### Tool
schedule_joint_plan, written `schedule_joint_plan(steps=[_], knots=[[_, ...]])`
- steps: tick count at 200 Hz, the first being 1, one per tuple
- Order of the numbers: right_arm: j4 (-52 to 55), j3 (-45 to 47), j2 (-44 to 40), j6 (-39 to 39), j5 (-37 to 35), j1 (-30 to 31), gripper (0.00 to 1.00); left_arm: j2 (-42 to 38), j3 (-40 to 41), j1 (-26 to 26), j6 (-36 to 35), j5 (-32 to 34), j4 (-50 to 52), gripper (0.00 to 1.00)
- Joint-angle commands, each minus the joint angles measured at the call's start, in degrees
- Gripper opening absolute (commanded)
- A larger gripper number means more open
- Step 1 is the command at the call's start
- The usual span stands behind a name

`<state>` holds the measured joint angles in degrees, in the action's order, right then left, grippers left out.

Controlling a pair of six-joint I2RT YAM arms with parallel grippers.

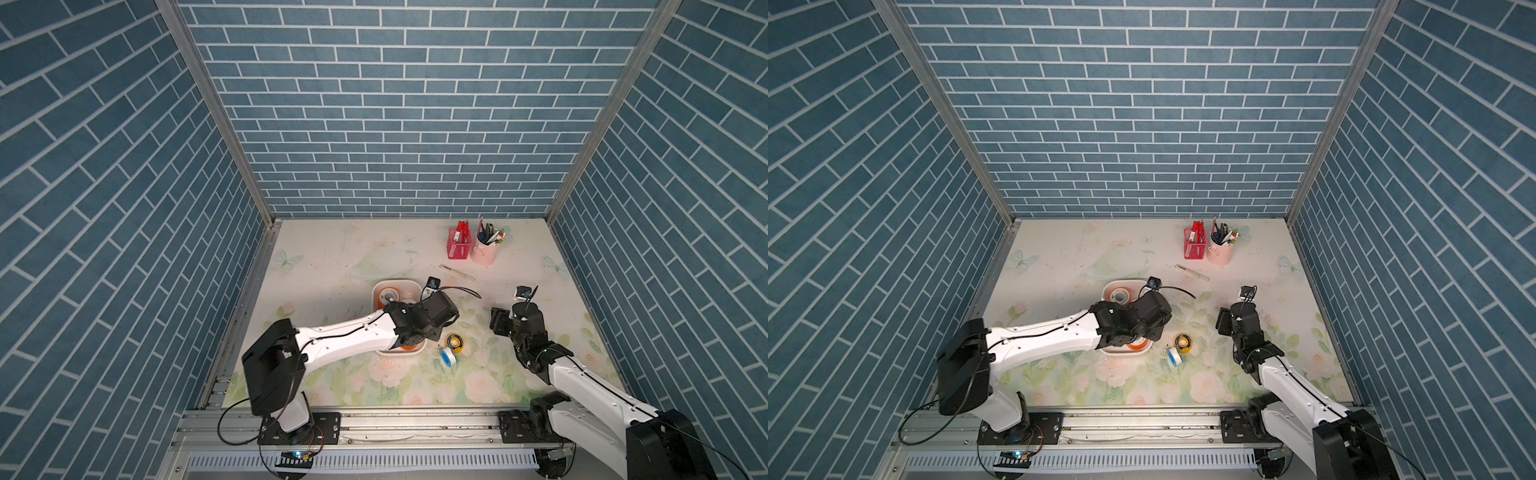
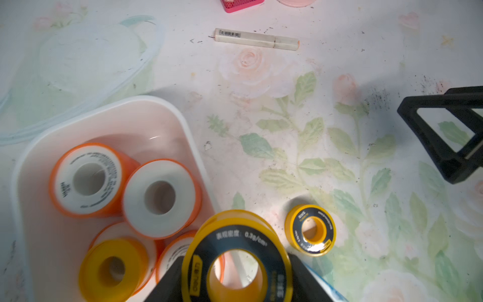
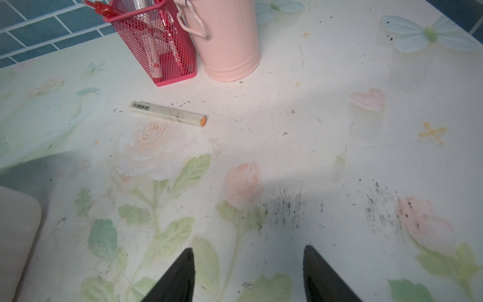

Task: Put the sealing tape into the storage box
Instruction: Pick up the sealing tape at the center of the board, then place the sealing tape in the storage box.

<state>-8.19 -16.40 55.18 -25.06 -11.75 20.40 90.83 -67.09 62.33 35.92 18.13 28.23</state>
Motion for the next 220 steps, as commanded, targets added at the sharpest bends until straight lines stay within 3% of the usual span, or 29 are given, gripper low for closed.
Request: schedule_joint_plan(steps=[1, 78, 172, 220], knots=[[-1.1, -1.4, -0.5, 1.1, 1.3, -0.2, 0.66, -2.8, 3.7, -0.7, 1.4, -0.9, 1.0, 0.56], [-0.7, -0.8, -2.3, 1.1, 0.3, -0.2, 0.66, -1.9, 13.4, -1.2, 5.4, 0.2, -4.9, 0.56], [-0.5, -1.0, -3.3, 1.1, 0.5, -0.2, 0.66, 1.4, 15.2, -2.9, 4.3, -2.8, -9.4, 0.57], [-0.3, -1.2, -3.0, 1.1, 0.6, -0.2, 0.66, 1.5, 15.6, -3.0, 4.6, -3.4, -9.1, 0.63]])
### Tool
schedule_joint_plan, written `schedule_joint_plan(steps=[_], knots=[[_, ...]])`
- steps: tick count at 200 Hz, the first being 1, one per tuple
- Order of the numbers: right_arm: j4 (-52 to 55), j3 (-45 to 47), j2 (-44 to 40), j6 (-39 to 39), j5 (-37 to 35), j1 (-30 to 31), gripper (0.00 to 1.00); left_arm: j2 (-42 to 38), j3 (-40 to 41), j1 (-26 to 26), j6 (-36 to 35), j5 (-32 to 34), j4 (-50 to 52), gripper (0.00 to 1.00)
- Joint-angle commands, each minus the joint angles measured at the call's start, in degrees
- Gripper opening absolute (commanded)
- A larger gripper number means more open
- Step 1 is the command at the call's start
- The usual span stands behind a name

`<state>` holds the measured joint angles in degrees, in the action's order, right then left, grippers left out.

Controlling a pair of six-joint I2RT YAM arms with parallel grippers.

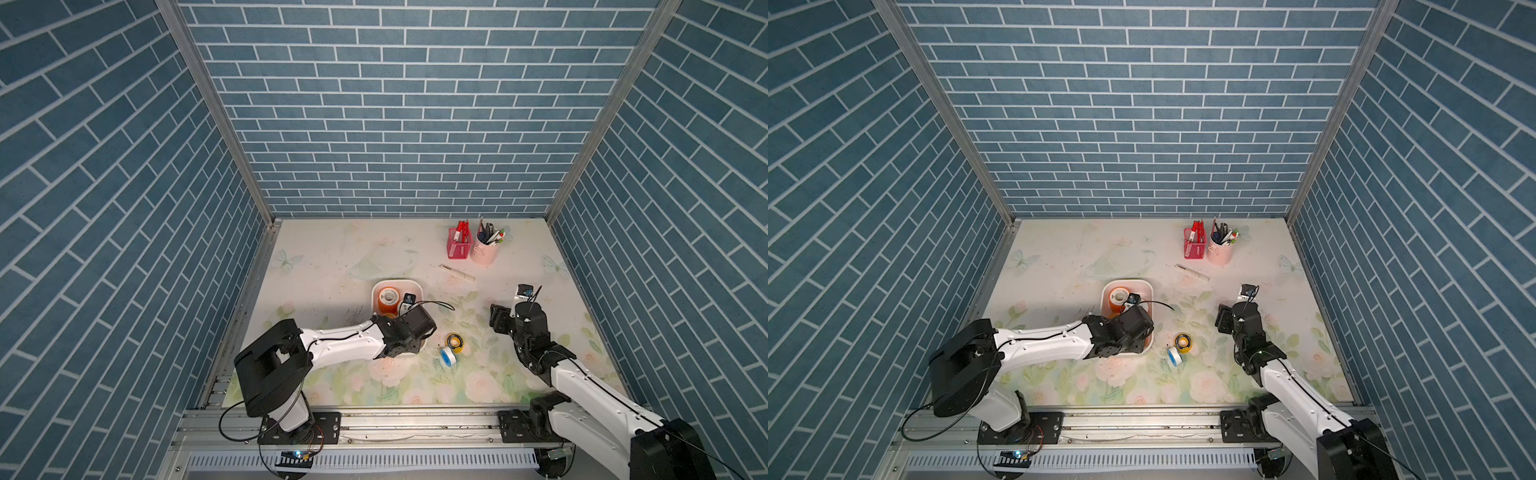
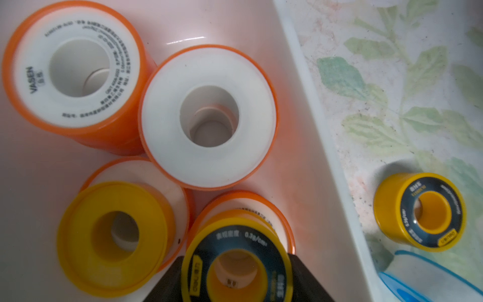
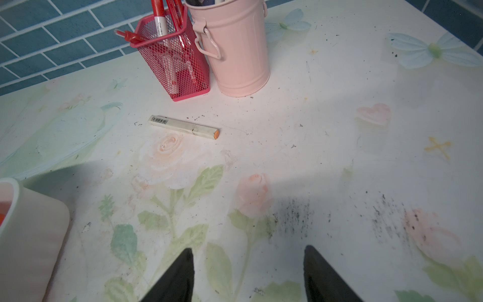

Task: Put the sealing tape into the storage box
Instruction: Place the sealing tape in the storage box, then pick up the sealing tape at the center of the board.

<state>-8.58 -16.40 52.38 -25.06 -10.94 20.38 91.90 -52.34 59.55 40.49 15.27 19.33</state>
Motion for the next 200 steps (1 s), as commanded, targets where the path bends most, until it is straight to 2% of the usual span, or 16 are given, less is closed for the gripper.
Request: schedule_joint_plan(steps=[1, 45, 90, 113, 132, 169, 200], knots=[[0.1, -1.2, -0.2, 1.1, -0.2, -0.1, 0.66, 0.4, 0.9, -0.2, 0.0, -0.6, -0.3, 0.63], [0.1, -1.2, -0.1, 1.1, -0.2, -0.1, 0.67, -0.3, 1.3, -0.1, 0.3, -0.3, 0.2, 0.76], [0.1, -1.1, -0.4, 1.1, 0.0, -0.2, 0.67, -3.6, 0.3, 0.0, 0.0, -0.5, 1.5, 0.78], [-0.2, -1.5, 0.3, 1.7, 0.9, -0.1, 0.74, -6.2, -2.2, 0.0, -1.1, 1.0, 4.8, 0.79], [0.0, -2.7, 2.5, 2.2, 3.2, -0.2, 0.77, -10.0, -3.1, -0.1, -2.0, 3.0, 7.2, 0.82], [4.5, -7.1, 7.3, 3.2, 11.8, 0.7, 0.76, -17.2, -3.1, -4.6, -5.0, 4.4, 12.8, 0.83], [10.9, -11.9, 11.6, 5.1, 12.4, 5.2, 0.77, -22.7, -1.6, -10.4, -8.1, 3.6, 15.2, 0.85]])
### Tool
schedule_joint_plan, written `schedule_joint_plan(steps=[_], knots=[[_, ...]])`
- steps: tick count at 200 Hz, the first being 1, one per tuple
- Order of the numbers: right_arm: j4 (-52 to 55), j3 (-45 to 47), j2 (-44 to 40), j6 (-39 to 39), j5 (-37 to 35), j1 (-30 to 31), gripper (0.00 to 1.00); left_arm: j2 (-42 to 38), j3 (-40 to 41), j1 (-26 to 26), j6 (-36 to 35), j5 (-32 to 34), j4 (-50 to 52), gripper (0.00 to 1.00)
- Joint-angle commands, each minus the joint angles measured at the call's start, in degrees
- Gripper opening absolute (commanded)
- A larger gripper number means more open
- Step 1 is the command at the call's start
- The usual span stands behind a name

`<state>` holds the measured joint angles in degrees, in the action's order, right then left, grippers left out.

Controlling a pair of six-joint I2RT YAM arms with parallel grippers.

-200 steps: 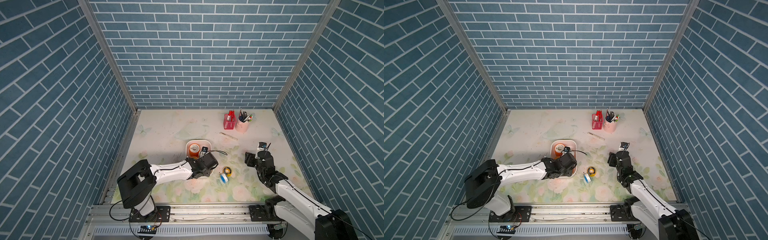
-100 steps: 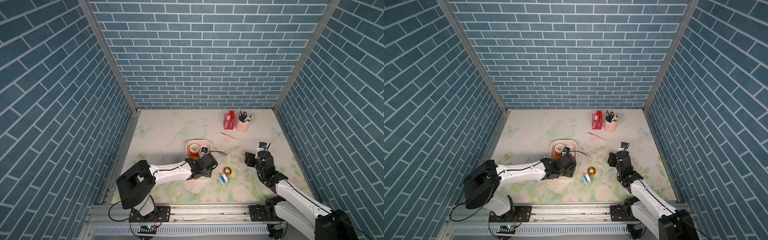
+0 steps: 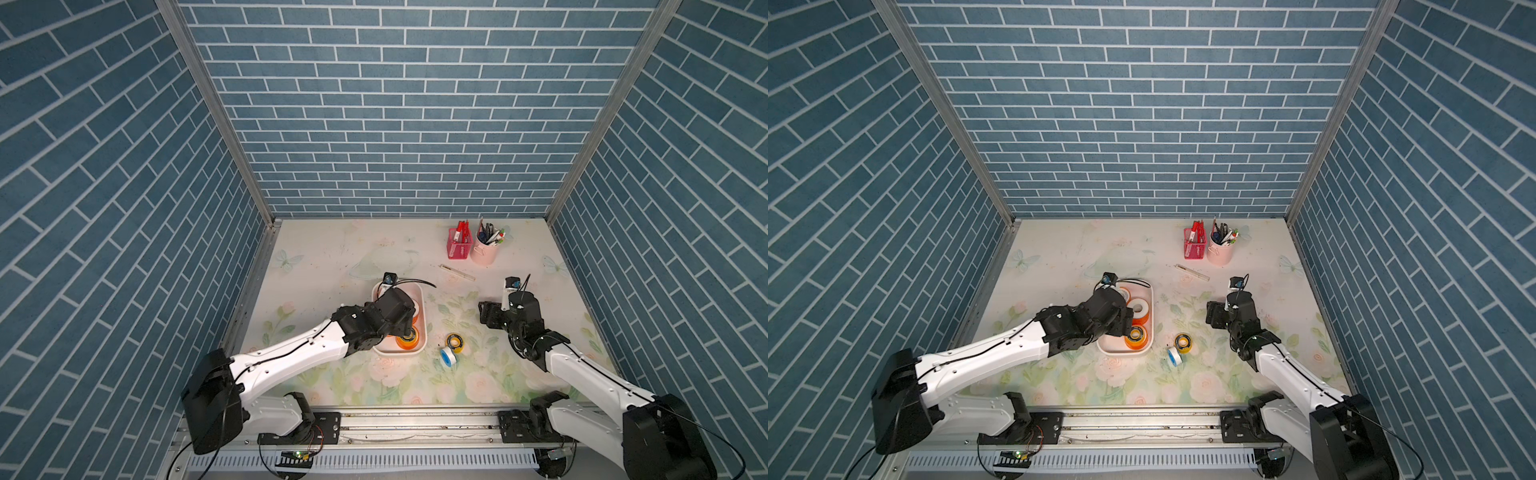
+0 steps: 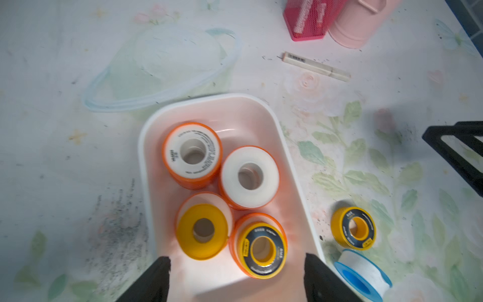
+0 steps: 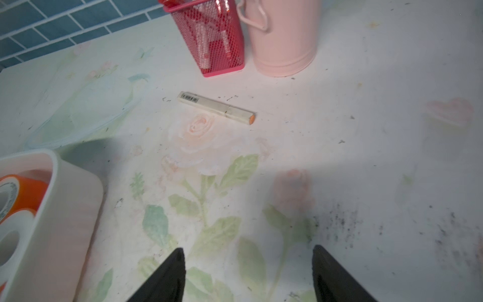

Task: Put the sealing tape into the storage box
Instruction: Pick up the sealing tape at the center of the board.

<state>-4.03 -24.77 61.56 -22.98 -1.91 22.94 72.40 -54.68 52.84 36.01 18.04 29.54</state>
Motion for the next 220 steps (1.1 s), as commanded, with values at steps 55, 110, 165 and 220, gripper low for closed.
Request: schedule_joint_plan(steps=[55, 110, 165, 220], knots=[[11.1, -7.2, 6.9, 2.9, 5.0, 11.1, 0.77, -7.0, 4.6, -8.9, -7.3, -1.2, 4.1, 0.85], [13.1, -8.8, 12.1, 1.9, 4.1, 17.0, 0.77, -8.0, 7.1, -9.6, -8.1, -2.5, 2.5, 0.85], [13.9, -10.9, 16.9, 0.9, 1.5, 21.3, 0.77, -9.4, 7.6, -10.3, -8.5, -2.6, 2.1, 0.85], [15.9, -11.2, 18.1, 1.0, -0.4, 22.5, 0.76, -9.1, 7.6, -10.5, -8.6, -2.8, 2.2, 0.85]])
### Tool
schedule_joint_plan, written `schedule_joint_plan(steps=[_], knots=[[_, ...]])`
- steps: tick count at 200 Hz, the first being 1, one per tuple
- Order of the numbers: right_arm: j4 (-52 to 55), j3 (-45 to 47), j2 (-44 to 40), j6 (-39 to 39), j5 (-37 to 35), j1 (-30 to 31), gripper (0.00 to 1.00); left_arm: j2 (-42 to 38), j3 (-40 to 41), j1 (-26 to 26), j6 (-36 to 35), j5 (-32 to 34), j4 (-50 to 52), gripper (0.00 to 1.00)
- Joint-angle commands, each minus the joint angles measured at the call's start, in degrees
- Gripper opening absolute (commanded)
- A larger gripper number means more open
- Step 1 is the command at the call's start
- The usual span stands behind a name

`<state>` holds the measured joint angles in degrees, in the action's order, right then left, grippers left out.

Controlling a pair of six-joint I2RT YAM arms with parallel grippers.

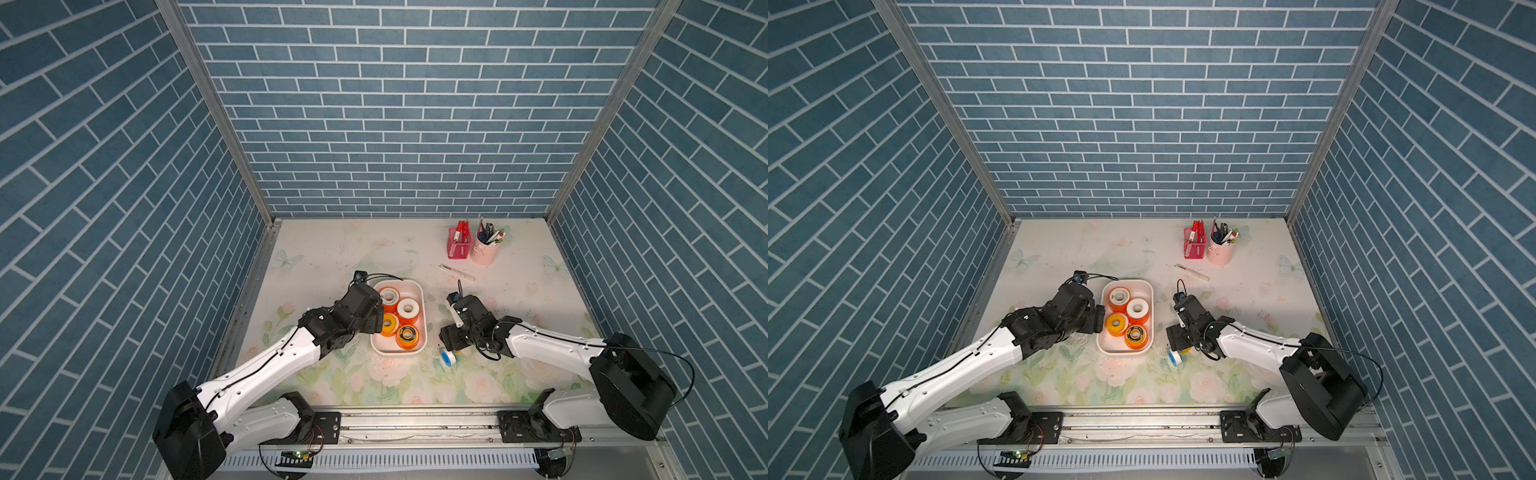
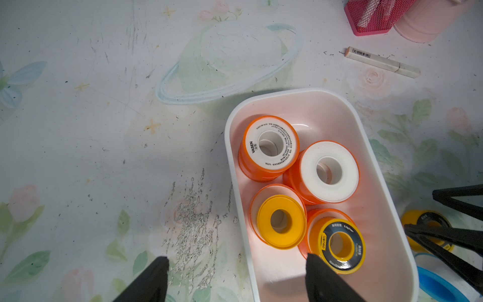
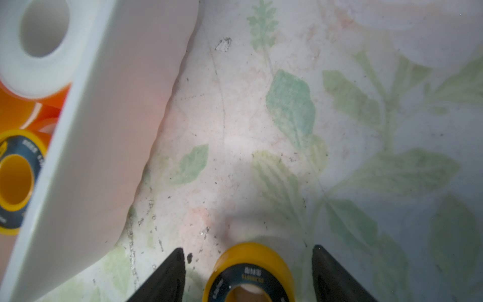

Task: Put the sealing tape into the storage box
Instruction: Pick up the sealing tape at the center of the board.

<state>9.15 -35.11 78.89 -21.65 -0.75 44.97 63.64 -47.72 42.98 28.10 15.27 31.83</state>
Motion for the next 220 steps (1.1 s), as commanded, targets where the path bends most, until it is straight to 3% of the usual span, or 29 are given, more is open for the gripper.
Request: schedule_joint_plan(steps=[1, 113, 177, 220], knots=[[2.7, -0.8, 0.8, -0.4, -1.6, 0.5, 0.76, -0.3, 0.6, -0.6, -0.7, 0.0, -0.1, 0.85], [3.8, 3.6, -0.1, -1.6, -0.8, 0.7, 0.72, 0.4, 0.7, -0.7, -0.8, -0.1, 0.1, 0.85], [3.8, 4.1, -1.0, -2.7, -1.5, 1.0, 0.57, 0.8, 0.7, -0.6, -0.8, -0.2, 0.1, 0.85], [3.4, 3.5, -3.8, -3.0, -2.3, 1.0, 0.52, 0.7, 0.8, -0.7, -0.8, -0.1, 0.1, 0.85]])
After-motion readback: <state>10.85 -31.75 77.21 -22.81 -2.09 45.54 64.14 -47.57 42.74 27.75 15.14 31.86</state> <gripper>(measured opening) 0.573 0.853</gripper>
